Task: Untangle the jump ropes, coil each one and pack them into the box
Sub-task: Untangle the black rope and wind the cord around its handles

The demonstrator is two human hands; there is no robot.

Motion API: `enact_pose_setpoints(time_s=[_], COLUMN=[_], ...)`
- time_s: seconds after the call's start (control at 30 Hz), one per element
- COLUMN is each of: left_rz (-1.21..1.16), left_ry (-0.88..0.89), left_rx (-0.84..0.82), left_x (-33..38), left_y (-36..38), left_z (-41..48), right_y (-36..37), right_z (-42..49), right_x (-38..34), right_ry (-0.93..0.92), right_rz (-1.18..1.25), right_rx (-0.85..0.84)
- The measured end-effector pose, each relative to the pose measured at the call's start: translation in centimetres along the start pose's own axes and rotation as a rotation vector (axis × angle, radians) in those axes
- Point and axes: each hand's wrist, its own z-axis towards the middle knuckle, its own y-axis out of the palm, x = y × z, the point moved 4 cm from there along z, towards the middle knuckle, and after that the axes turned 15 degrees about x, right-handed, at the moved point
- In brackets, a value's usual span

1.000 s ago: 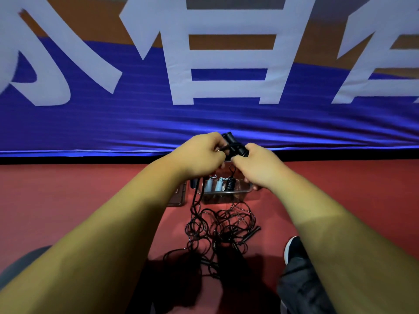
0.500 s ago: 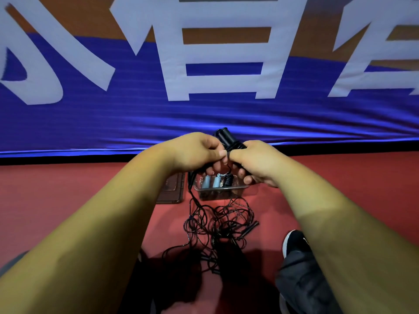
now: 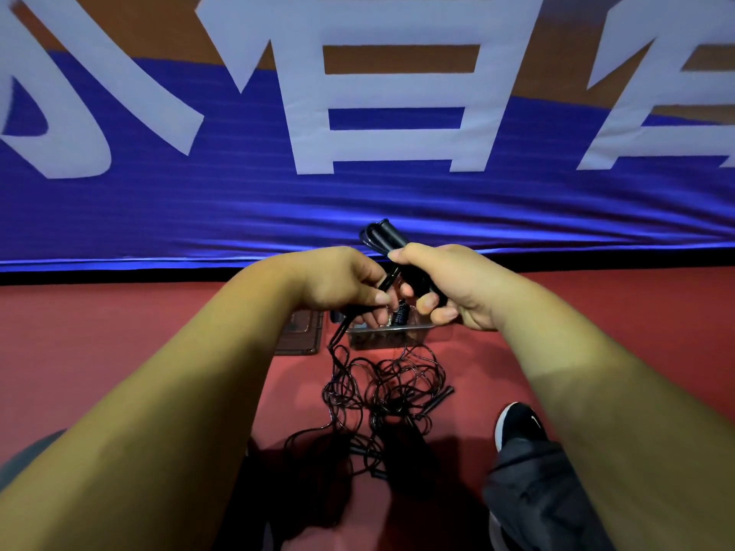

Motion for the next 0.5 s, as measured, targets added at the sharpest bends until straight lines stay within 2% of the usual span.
enact_pose_setpoints(time_s=[0.23,0.43,0.5], left_rz=[0.159,0.270,0.271], left_ry=[0.013,0.012,0.014], left_rx=[0.117,0.395,0.429], left_x=[-1.0,-1.0,-1.2], left_y=[-0.3,-1.4,-1.4], left_z=[0.4,1.6,1.9], right_y=[-0.3,-0.7,-0.7], right_z=[0.4,0.1,-0.1], right_x=[-0.3,-0.9,-1.1], right_ry=[0.027,0.043,0.025], right_rz=[0.129,0.208,0.200], right_rx=[0.007,-0.028,-0.029])
